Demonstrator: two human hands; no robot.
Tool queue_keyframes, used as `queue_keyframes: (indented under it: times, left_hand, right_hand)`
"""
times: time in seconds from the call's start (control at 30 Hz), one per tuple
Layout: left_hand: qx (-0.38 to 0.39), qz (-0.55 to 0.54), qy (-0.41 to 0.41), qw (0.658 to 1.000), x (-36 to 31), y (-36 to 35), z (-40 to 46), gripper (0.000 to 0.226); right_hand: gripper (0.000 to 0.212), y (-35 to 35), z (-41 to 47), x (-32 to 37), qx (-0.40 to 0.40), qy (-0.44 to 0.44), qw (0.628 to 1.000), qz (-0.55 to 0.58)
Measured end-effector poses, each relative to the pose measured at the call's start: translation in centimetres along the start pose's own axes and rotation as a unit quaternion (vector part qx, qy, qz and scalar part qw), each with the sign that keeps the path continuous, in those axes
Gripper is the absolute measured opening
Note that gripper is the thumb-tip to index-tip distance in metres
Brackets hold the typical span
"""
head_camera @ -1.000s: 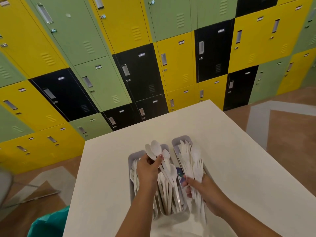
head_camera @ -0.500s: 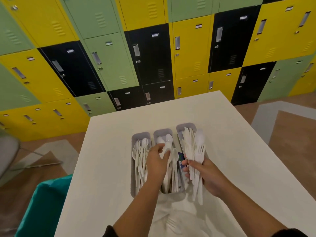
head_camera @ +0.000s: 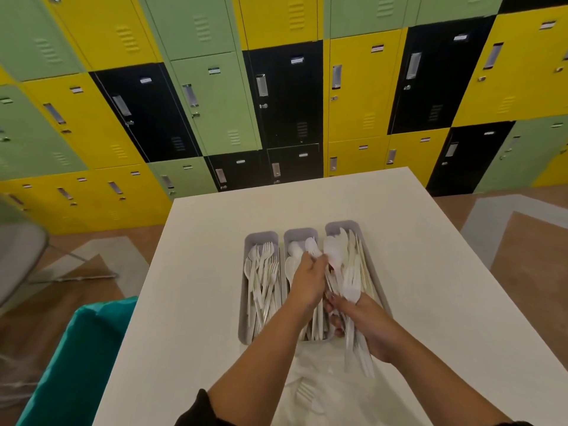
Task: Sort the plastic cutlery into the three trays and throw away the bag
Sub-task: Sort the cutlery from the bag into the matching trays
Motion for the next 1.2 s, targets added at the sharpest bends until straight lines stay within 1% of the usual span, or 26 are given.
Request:
queue_keyframes:
  times: [0.07, 0.13, 0.2, 0.3, 0.4, 0.47, 0.63, 0.7, 0.8, 0.9, 1.03, 1.1, 1.2]
  left_hand:
    - [0.000, -0.023, -0.003, 1.000, -0.3, 0.2, -0.6, 0.018]
    - [0.016, -0.037, -0.007, 0.999, -0.2, 0.5, -0.7, 0.036]
    - [0.041, -0.038, -0.009, 0.998, -0.1, 0.9, -0.8, 0.044]
    - [0.060, -0.057, -0.004, 0.997, 0.2, 1.4, -1.0, 0.043]
    - [0.097, -0.044, -0.005, 0.994, 0.5, 1.3, -1.6, 0.028]
    - [0.123, -0.046, 0.010, 0.991, 1.1, 1.0, -2.2, 0.022]
    - [0.112, -0.097, 0.108, 0.983, 3.1, 1.8, -3.3, 0.027]
    - [0.113, -0.134, 0.121, 0.977, 3.5, 2.2, -3.6, 0.029]
    - [0.113, -0.165, 0.113, 0.973, 3.8, 2.8, -4.1, 0.029]
    - [0.068, -0.146, 0.115, 0.980, 4.4, 3.9, -4.1, 0.022]
    - [0.002, -0.135, 0.125, 0.983, 5.0, 5.3, -3.4, 0.020]
    - [-0.026, -0.065, 0.111, 0.991, 4.9, 5.9, -2.8, 0.020]
    - [-0.029, 0.099, 0.036, 0.994, 4.0, 6.2, -2.2, 0.023]
  right_hand:
    - [0.018, 0.0, -0.2, -0.2, -0.009, -0.010, 1.000, 0.010]
    - [0.024, -0.2, -0.3, -0.3, 0.000, -0.012, 1.000, 0.021]
    - [0.026, -0.6, -0.4, -0.2, 0.013, -0.006, 0.999, 0.034]
    - [0.022, -1.0, -0.7, -0.1, 0.008, 0.012, 0.999, 0.038]
    - [0.021, -1.4, -0.7, -0.4, -0.015, 0.027, 0.999, 0.041]
    - [0.020, -1.6, -0.6, -0.6, -0.038, 0.036, 0.998, 0.032]
    - [0.019, -2.4, -0.2, -1.0, -0.079, 0.054, 0.995, -0.041]
    - [0.019, -2.5, 0.0, -1.3, -0.095, 0.055, 0.993, -0.032]
    - [0.020, -3.1, 0.6, -1.2, -0.092, 0.065, 0.994, -0.009]
    - [0.023, -3.6, 1.6, -1.6, -0.099, 0.055, 0.992, -0.048]
    - [0.028, -3.5, 3.0, -2.4, -0.180, 0.036, 0.971, -0.150]
    - [0.029, -3.9, 3.5, -2.7, -0.204, 0.045, 0.967, -0.148]
    - [0.033, -4.2, 4.1, -2.8, -0.230, 0.078, 0.956, -0.165]
Point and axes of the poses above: each hand's wrist, its own z-axis towards the middle knuckle, its own y-axis out of the back of the hand, x = y × z, the point moved 6 cm from there along z, towards the middle knuckle, and after that the axes turned 11 degrees about x, right-handed, at the moved point
